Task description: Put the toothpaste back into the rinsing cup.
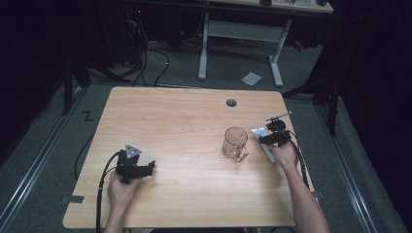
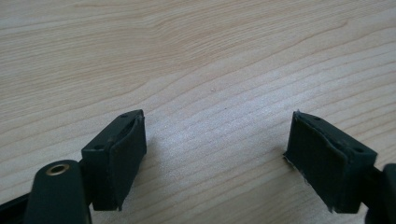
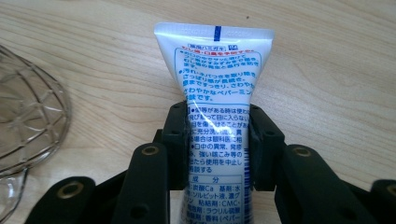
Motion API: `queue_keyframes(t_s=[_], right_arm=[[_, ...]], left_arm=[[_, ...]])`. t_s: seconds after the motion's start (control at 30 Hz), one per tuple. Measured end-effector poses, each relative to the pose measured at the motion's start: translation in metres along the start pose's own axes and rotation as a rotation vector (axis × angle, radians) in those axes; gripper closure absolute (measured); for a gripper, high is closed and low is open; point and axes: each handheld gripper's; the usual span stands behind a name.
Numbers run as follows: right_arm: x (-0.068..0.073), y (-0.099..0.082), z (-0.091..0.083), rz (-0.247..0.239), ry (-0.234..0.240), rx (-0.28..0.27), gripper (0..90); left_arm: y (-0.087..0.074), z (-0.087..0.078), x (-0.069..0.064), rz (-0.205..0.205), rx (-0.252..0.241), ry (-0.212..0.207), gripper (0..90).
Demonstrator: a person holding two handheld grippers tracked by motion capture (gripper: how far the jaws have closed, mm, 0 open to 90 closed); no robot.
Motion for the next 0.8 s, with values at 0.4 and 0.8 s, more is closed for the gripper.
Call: queue_keyframes(t_s=[0.4,0.8], right_arm=[[0.008,-0.009,-0.026,-0.058,0.050,-0.074,65.9],[0.012,-0.021,-0.053,-0.071,0.102,-0.172,65.8]], left_arm=[[0.000,0.000,0.000,0.000,0.000,0.000,20.2],[0.000,0.000,0.000,0.000,0.000,0.000,20.3]])
Point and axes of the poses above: each handheld gripper's, and its own axes: z roughly forward along the jaws, y roughly out of its top, x roughly to its left, and after that the axes turned 6 degrees about x, right-handed
